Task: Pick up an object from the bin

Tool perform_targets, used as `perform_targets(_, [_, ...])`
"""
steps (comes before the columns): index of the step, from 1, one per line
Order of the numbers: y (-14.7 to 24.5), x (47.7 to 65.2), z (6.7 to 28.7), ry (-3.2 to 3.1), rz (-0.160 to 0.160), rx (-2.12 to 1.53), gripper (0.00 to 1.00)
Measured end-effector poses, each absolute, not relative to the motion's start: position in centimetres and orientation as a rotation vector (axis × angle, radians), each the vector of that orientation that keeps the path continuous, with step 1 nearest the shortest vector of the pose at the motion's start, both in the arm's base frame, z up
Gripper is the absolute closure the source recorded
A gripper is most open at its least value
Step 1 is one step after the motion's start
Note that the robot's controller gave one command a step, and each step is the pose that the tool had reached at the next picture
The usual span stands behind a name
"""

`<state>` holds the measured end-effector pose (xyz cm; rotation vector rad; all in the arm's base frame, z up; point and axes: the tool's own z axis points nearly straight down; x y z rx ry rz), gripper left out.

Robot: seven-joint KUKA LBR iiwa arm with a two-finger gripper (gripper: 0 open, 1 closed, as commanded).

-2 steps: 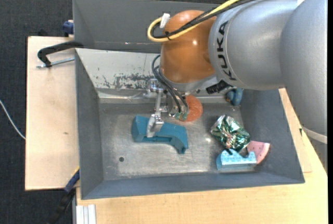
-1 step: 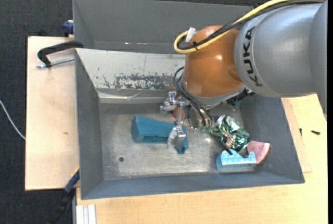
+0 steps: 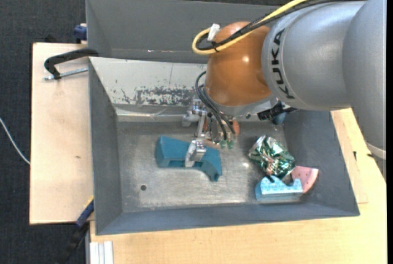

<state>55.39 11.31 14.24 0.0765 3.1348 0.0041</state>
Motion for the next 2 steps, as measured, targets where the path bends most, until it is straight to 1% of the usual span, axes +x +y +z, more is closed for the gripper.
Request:
perform_targets(1, [10.47, 55.28, 8.09, 3.125, 0.003, 0.308, 0.00])
perform_targets(2, [10.97, 55.39, 7.41, 3.104, 0.004, 0.452, 1.00])
